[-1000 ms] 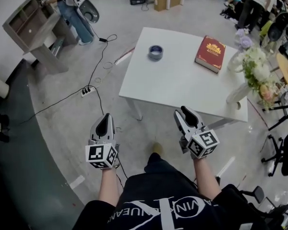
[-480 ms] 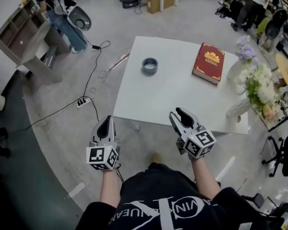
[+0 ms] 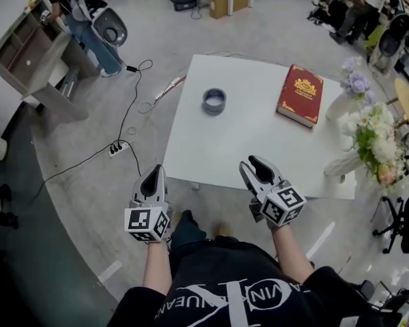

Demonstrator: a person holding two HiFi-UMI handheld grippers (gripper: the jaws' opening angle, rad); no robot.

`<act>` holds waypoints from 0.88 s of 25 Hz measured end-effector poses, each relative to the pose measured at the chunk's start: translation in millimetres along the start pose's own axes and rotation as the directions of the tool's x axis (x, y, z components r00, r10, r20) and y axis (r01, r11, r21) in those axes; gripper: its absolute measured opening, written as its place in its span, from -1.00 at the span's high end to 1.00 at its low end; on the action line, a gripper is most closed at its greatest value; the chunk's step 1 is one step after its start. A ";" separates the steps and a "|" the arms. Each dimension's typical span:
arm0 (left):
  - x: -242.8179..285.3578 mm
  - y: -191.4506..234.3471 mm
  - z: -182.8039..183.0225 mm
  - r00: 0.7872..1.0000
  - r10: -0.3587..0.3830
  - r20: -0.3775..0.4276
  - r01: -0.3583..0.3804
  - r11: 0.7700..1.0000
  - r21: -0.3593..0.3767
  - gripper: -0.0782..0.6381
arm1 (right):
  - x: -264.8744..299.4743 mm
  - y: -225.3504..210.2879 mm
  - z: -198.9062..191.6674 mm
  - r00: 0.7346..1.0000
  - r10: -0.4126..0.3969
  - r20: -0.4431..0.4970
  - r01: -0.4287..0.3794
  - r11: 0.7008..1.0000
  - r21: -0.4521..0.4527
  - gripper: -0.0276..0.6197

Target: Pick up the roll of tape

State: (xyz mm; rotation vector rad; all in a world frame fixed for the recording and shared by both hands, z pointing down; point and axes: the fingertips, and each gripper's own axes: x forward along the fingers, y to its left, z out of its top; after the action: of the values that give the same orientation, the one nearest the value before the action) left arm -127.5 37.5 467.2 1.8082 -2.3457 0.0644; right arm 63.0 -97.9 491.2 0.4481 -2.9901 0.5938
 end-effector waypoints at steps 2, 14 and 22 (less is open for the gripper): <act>11.2 6.1 1.1 1.000 -0.006 -0.001 0.006 1.000 -0.003 0.79 | 8.6 -3.7 3.3 1.000 -0.003 -0.002 0.003 1.000 -0.001 0.53; 145.9 46.6 36.8 0.979 -0.202 -0.011 0.202 0.979 0.037 0.79 | 85.7 -53.5 34.4 0.986 -0.161 0.042 0.159 0.986 0.051 0.53; 211.7 62.9 29.0 0.938 -0.339 -0.076 0.342 0.940 0.021 0.79 | 127.4 -74.2 31.7 0.959 -0.283 0.013 0.280 0.953 0.115 0.53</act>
State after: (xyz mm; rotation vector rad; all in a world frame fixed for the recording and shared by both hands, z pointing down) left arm -243.2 -152.6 478.8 2.1622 -1.9624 0.1202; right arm -37.1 -210.1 503.6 0.8806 -2.8504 0.7327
